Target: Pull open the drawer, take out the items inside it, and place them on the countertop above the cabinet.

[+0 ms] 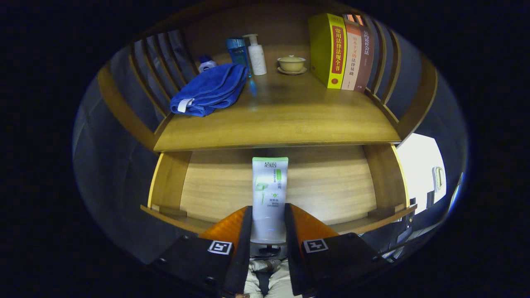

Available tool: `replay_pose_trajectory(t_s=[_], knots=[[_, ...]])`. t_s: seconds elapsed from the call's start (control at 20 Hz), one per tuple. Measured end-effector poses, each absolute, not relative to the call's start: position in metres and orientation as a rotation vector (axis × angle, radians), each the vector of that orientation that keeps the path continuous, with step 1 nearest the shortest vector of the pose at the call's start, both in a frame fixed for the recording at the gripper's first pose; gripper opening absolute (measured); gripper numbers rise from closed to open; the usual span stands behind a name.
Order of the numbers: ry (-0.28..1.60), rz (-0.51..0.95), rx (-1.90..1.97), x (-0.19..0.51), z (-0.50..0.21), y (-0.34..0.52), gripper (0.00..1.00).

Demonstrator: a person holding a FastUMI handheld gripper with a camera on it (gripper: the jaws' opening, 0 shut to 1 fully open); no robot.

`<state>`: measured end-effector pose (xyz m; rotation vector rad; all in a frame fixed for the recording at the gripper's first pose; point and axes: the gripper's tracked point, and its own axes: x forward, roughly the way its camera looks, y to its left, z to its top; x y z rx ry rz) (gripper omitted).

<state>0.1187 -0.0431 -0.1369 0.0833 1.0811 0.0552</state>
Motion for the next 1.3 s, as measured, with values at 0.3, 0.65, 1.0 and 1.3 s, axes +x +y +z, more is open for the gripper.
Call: replay_pose_trajectory(t_s=[0.3, 0.65, 1.0, 1.3], knots=[[0.831, 0.048, 0.044, 0.13, -0.071, -0.039, 0.48], [0.608, 0.018, 0.102, 0.222, -0.052, -0.027, 0.48], [0.575, -0.075, 0.022, 0.273, -0.104, -0.044, 0.48], [0.587, -0.072, -0.032, 0.288, -0.127, -0.041, 0.48]])
